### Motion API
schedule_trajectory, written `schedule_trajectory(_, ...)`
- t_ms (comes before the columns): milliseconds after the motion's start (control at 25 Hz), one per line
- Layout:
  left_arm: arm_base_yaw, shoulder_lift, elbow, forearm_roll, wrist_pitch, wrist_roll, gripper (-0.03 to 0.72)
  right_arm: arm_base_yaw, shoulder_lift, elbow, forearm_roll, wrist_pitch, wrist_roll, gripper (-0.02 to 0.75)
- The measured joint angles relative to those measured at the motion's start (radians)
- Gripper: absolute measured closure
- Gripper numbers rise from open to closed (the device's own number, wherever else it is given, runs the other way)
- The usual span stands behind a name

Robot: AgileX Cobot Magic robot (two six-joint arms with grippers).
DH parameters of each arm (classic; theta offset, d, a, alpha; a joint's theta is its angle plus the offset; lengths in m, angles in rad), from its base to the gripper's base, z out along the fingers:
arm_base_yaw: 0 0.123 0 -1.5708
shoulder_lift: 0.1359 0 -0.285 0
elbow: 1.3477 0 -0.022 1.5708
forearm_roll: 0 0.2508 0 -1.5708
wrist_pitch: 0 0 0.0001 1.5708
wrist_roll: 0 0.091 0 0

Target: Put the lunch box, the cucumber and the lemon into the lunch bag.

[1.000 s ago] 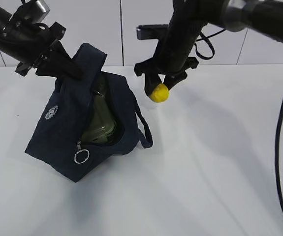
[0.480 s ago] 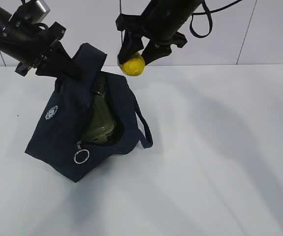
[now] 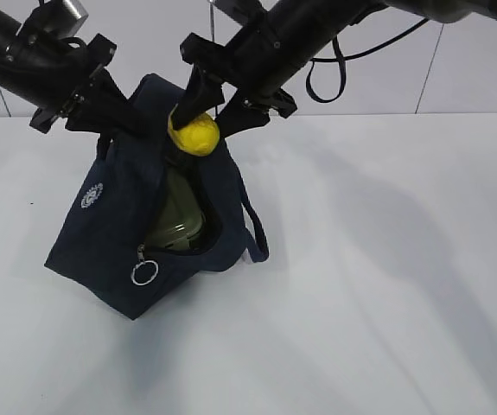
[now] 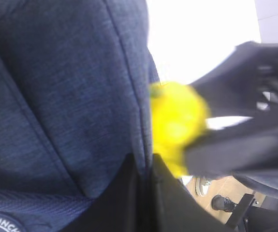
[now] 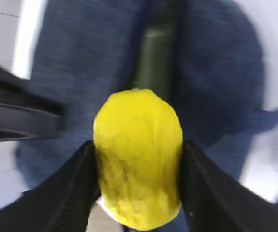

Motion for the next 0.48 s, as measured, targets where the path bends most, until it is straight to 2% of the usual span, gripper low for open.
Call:
schedule_trajectory(200,0.000,0.000,0.000,-0.002,0.004,0.000,0.686,0.000,0.019,0.000,0.118,-0.010,-0.065,0.342)
schedule_trajectory(480,0.001,0.000,0.000,-0.002,0.012,0.000,0.686,0.000,0.092,0.006,0.120,-0.006,-0.102,0.342)
